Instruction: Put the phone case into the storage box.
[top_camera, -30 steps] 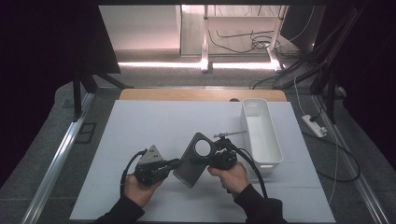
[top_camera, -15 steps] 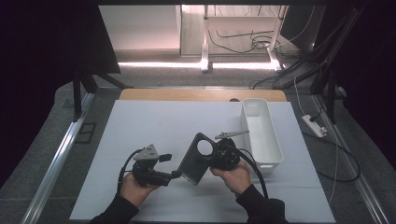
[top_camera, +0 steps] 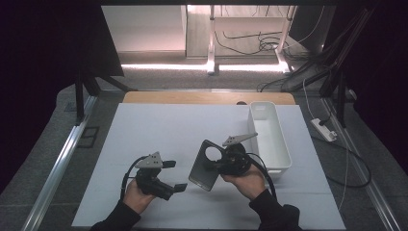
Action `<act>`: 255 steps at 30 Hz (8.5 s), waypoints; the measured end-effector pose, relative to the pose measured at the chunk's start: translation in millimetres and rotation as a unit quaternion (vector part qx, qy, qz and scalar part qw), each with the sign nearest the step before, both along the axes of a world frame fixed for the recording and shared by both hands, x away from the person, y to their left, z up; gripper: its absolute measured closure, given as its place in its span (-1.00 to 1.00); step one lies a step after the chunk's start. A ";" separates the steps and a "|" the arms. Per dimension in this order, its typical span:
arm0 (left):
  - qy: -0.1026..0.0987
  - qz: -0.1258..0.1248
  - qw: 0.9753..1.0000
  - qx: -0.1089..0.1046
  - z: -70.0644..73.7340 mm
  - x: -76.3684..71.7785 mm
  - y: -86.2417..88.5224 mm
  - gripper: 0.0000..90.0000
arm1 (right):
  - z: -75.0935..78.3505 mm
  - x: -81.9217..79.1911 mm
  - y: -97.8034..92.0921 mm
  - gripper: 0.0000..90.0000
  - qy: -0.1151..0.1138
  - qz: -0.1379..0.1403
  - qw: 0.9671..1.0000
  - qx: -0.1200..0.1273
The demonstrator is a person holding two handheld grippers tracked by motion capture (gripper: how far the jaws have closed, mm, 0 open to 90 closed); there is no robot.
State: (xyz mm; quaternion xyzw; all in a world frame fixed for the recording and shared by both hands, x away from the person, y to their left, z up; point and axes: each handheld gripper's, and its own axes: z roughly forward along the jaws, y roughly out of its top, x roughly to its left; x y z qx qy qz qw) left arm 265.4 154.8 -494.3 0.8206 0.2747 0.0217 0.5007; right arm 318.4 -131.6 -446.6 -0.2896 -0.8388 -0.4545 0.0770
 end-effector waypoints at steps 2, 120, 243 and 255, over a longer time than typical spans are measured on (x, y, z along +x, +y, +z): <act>0.003 -0.006 1.000 -0.005 -1.7 1.3 0.7 -0.97 | 0.7 0.7 -1.5 0.90 -0.006 0.012 1.000 0.001; 0.054 -0.026 0.997 0.052 7.6 2.6 -20.2 0.87 | 32.9 -9.1 -3.1 -1.00 -0.186 -0.035 0.980 -0.065; -0.025 0.129 0.987 0.089 -4.3 -62.4 49.0 -1.00 | 62.1 -3.7 -28.9 0.74 -0.194 -0.074 0.977 -0.055; -0.015 0.186 0.978 0.095 -8.9 -84.2 73.3 -1.00 | 72.4 8.8 -40.1 0.74 -0.198 -0.089 0.974 -0.056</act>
